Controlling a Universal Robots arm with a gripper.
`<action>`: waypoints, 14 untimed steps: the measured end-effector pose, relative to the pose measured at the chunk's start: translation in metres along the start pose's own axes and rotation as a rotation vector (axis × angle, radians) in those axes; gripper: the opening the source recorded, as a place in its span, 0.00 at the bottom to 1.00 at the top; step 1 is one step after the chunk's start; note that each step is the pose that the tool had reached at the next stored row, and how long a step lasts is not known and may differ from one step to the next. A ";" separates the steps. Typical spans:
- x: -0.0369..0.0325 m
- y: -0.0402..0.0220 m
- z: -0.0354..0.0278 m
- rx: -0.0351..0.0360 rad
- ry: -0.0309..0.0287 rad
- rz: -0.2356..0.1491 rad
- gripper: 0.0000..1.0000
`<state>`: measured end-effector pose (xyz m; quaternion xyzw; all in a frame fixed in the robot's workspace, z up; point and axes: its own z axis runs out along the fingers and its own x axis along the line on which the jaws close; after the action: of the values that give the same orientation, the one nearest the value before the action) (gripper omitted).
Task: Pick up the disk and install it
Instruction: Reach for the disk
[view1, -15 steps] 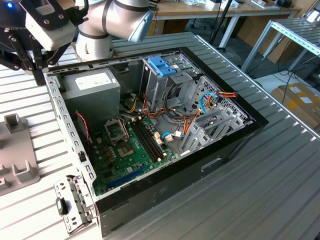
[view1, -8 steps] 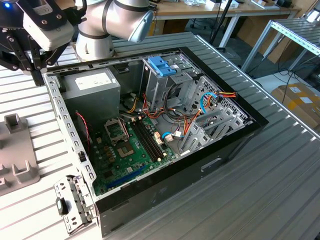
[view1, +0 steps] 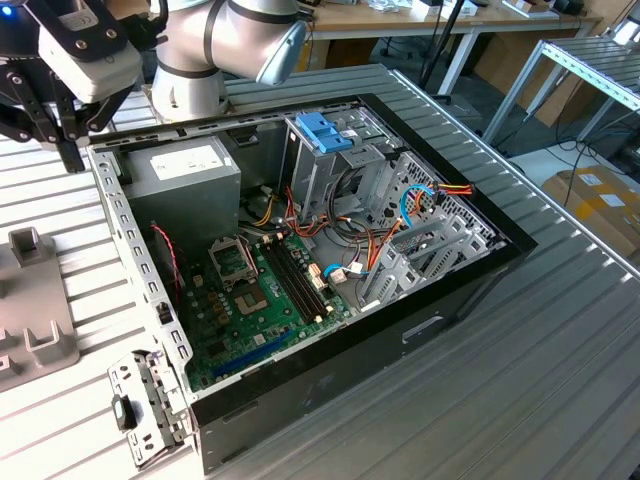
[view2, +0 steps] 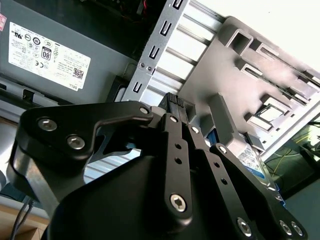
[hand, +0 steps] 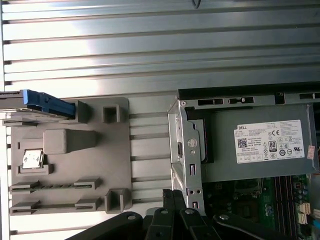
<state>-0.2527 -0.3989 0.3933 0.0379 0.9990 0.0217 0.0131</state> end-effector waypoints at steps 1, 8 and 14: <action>0.0005 0.0000 0.0000 0.0000 0.0001 0.000 0.11; 0.0048 -0.0004 -0.0001 0.0000 0.0000 0.000 0.11; 0.0078 -0.0006 -0.0002 0.0000 0.0001 0.000 0.11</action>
<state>-0.2605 -0.3989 0.3933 0.0378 0.9990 0.0217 0.0130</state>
